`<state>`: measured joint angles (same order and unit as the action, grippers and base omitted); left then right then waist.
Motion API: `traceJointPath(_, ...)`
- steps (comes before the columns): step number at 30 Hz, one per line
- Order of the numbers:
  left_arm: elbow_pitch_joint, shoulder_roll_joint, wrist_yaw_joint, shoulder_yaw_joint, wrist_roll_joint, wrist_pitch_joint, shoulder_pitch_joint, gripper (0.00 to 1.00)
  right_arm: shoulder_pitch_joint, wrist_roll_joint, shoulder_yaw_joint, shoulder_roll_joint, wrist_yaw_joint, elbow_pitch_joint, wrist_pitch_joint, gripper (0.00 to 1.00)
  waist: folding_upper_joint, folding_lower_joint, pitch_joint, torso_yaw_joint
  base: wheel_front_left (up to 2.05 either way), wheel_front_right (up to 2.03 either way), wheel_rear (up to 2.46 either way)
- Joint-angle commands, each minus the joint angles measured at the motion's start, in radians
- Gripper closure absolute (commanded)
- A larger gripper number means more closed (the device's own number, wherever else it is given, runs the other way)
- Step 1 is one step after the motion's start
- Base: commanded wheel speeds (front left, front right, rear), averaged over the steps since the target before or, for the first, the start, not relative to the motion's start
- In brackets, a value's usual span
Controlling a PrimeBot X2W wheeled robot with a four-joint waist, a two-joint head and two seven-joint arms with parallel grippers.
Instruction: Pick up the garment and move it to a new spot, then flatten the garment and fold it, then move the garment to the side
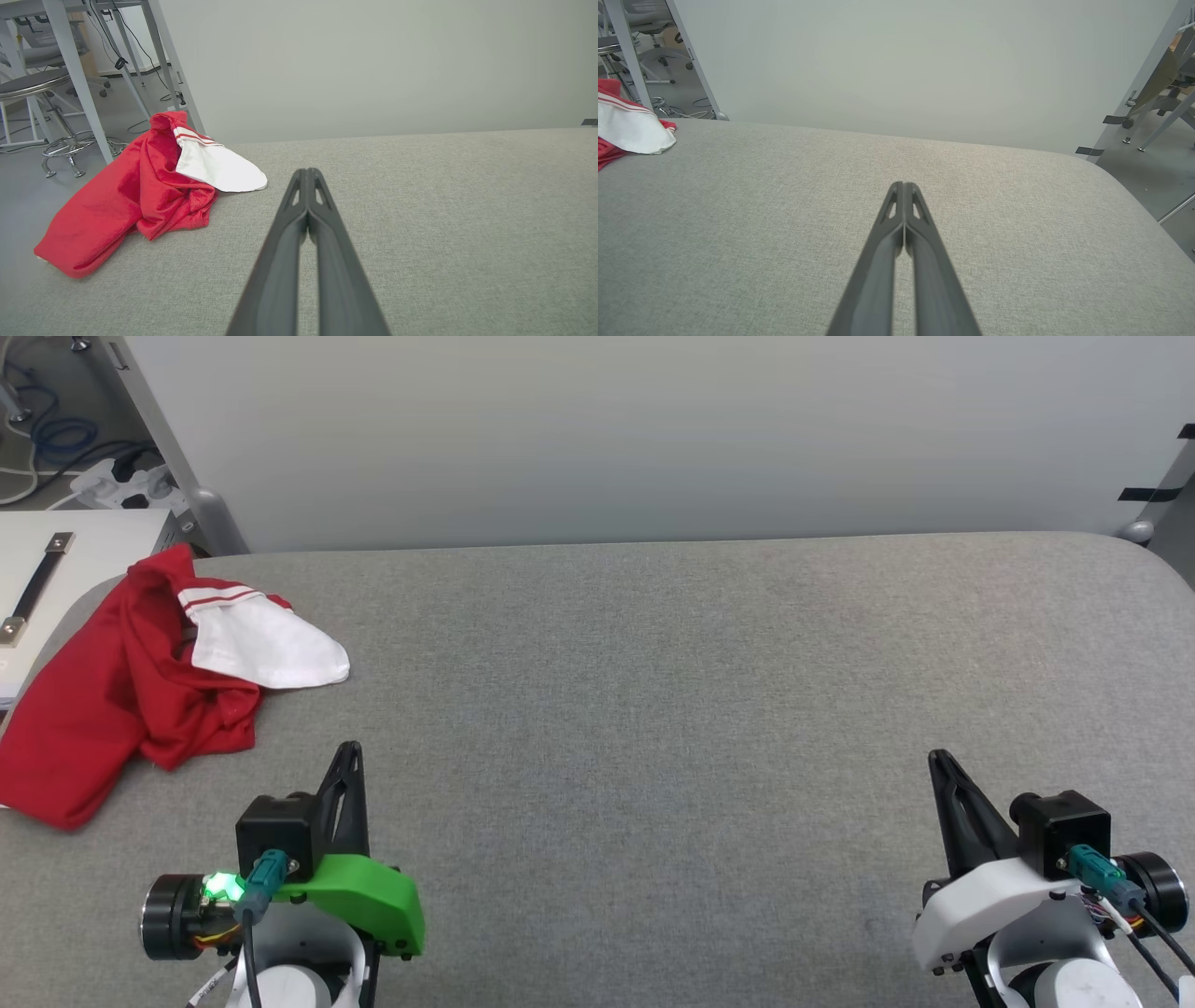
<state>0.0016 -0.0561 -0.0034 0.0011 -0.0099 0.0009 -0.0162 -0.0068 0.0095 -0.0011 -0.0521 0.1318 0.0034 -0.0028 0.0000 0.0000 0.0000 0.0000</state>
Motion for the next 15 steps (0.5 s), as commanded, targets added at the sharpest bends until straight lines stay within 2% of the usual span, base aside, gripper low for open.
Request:
traceJointPath(1,-0.002,0.006,0.003,-0.001,0.010,-0.001,0.016,1.00,0.007,-0.009,0.001,0.002,-0.001,-0.003,0.003,1.00,0.0000,0.0000,0.000,0.000,0.00,0.00,0.00)
traceJointPath(15,-0.002,0.006,0.003,-0.001,0.010,-0.001,0.016,1.00,0.007,-0.009,0.001,0.002,-0.001,-0.003,0.003,1.00,0.0000,0.0000,0.000,0.000,0.00,0.00,0.00)
